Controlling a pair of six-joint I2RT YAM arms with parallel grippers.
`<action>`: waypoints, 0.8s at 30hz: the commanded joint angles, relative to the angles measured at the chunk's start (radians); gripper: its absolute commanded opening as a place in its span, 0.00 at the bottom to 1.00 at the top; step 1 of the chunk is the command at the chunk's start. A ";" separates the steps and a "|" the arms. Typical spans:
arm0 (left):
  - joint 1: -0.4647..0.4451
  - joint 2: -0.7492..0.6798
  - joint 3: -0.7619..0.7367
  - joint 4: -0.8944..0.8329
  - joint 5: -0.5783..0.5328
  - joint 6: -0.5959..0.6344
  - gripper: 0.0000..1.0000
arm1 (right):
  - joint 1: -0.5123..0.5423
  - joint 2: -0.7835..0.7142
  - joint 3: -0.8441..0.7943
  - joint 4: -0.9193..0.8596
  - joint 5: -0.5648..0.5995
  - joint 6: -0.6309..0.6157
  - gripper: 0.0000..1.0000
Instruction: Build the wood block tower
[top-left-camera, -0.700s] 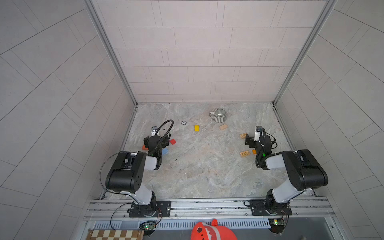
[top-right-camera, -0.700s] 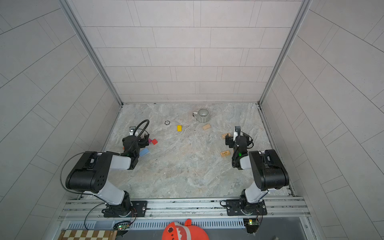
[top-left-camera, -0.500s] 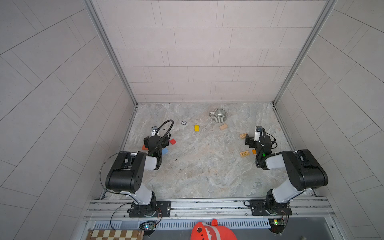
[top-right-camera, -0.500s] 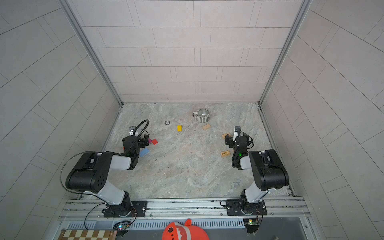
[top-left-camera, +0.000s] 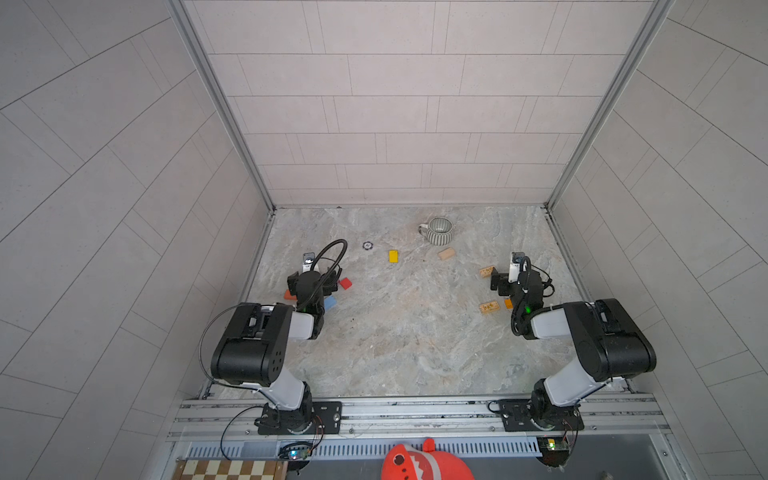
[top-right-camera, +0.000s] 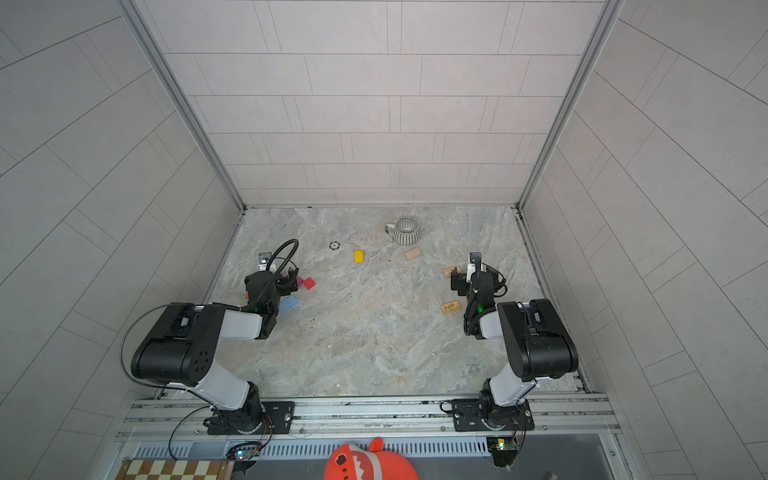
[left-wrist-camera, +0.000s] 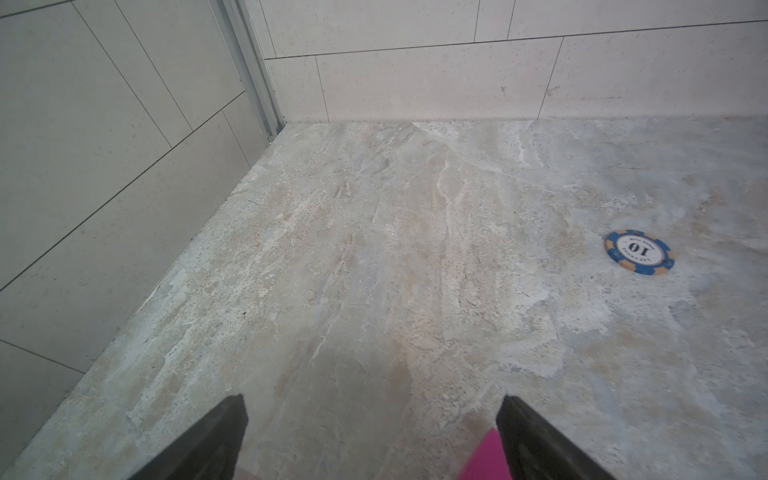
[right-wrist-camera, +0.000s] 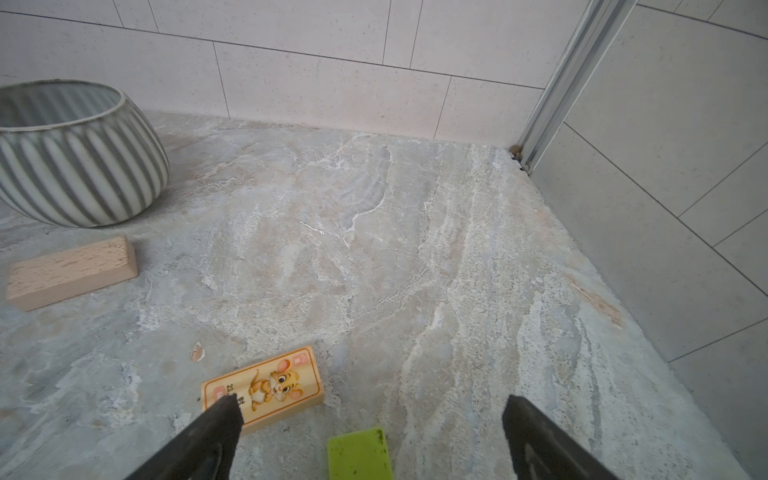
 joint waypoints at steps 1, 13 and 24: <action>0.006 -0.006 0.008 0.009 0.002 -0.001 1.00 | 0.001 -0.009 -0.003 -0.002 -0.003 -0.006 0.99; 0.013 -0.035 0.040 -0.083 0.018 -0.005 1.00 | -0.016 -0.012 -0.004 0.001 -0.029 0.002 0.99; -0.025 -0.106 0.530 -0.920 0.068 -0.141 1.00 | -0.001 -0.351 0.323 -0.807 0.262 0.296 0.96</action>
